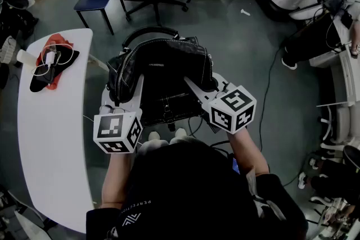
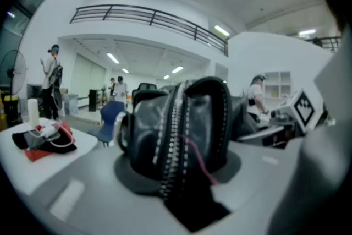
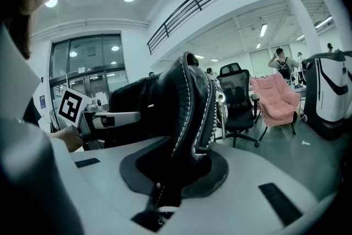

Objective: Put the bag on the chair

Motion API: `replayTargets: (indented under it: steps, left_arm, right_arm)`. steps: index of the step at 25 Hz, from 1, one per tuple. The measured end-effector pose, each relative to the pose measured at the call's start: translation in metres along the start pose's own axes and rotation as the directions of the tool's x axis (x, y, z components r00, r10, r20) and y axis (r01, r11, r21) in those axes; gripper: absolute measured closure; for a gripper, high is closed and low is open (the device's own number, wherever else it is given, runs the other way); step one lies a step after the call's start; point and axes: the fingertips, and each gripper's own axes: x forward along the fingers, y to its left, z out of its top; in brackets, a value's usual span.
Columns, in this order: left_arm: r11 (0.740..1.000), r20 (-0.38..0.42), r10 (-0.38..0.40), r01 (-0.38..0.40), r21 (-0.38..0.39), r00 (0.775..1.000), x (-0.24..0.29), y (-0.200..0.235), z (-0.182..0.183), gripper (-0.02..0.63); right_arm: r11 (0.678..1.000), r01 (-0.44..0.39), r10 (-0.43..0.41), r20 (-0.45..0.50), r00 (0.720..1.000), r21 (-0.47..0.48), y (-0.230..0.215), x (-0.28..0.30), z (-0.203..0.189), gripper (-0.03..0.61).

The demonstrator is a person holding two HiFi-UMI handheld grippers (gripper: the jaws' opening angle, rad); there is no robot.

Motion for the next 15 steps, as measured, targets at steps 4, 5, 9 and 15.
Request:
replayTargets:
  steps: [4, 5, 9, 15]
  left_arm:
    - [1.000, -0.012, -0.007, 0.007, -0.004, 1.000, 0.010, -0.010, -0.002, 0.436]
    - [1.000, -0.019, -0.010, 0.010, -0.003, 1.000, 0.012, -0.011, -0.004, 0.434]
    - [1.000, -0.032, -0.024, 0.025, 0.005, 0.999, 0.018, -0.017, -0.010, 0.437]
    - [1.000, -0.033, -0.018, 0.018, 0.000, 0.999, 0.038, -0.048, -0.013, 0.437]
  right_arm:
    - [1.000, -0.008, 0.008, -0.005, 1.000, 0.021, -0.012, -0.006, -0.002, 0.527]
    - [1.000, -0.007, 0.007, -0.008, 1.000, 0.029, -0.014, -0.006, -0.004, 0.526]
    - [0.998, 0.001, 0.000, -0.016, 1.000, 0.055, -0.020, -0.009, -0.011, 0.526]
    - [0.998, -0.017, 0.018, -0.022, 1.000, 0.058, -0.053, -0.029, -0.014, 0.523]
